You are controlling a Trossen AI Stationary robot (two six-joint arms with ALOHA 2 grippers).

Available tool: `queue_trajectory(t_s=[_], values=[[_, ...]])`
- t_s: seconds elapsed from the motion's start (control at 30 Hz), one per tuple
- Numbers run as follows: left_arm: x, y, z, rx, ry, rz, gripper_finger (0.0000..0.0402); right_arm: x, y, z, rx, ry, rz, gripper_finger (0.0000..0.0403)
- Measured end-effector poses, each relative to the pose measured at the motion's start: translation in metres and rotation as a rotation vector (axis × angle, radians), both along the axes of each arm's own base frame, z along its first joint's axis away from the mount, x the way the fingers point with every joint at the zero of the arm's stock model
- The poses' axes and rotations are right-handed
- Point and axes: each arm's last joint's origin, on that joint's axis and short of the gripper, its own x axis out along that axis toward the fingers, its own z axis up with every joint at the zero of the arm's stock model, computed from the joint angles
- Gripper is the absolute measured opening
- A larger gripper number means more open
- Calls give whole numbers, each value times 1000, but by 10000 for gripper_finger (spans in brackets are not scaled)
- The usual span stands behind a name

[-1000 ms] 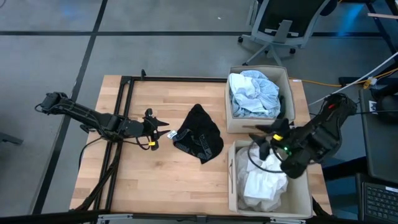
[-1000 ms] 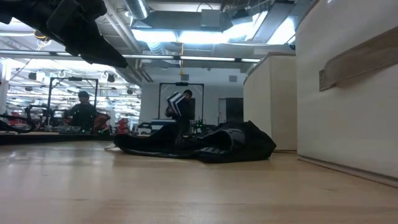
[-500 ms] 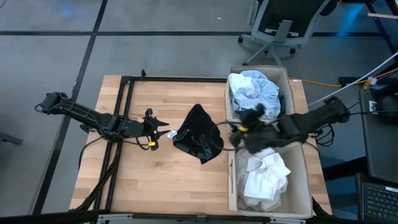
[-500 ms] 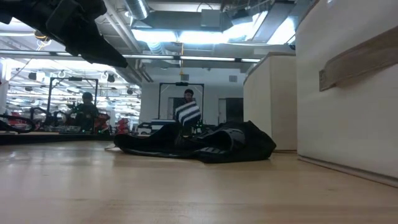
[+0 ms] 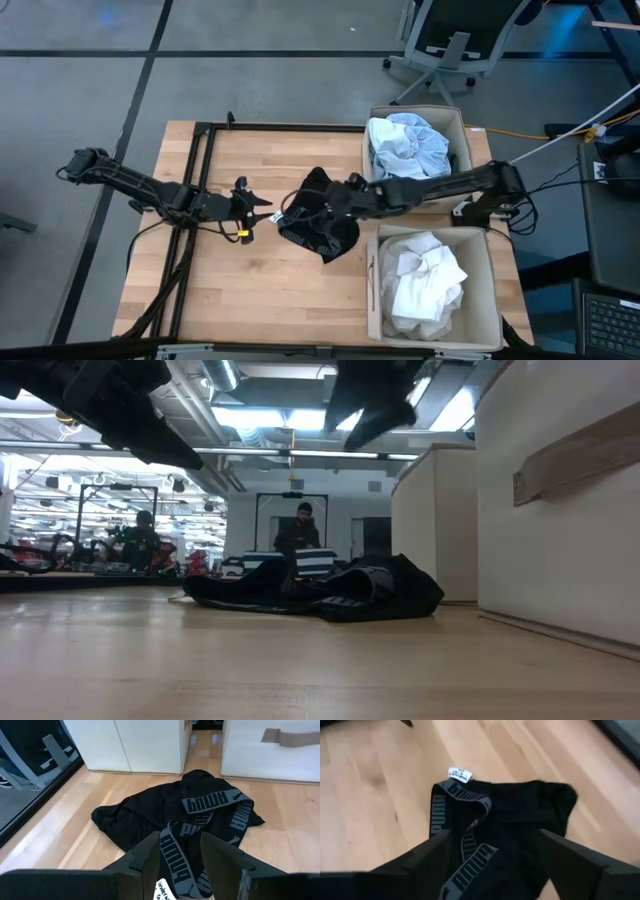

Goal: Sort clothes
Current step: Put the black underwear into the bottom bin

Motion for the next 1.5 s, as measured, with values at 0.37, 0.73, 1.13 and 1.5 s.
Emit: queue_trajectory(t_s=[0.37, 0.73, 1.13, 1.5], values=[[-1, 0, -1, 2, 11, -1, 131, 35, 1, -69, -21, 173, 71, 369], [-1, 0, -1, 2, 15, 0, 131, 59, -12, -131, -51, 259, 56, 358], [-1, 0, -2, 3, 20, 0, 131, 69, -25, -178, 45, 339, 29, 311], [-1, 0, -2, 3, 20, 0, 131, 72, -23, -182, 89, 323, 58, 100]])
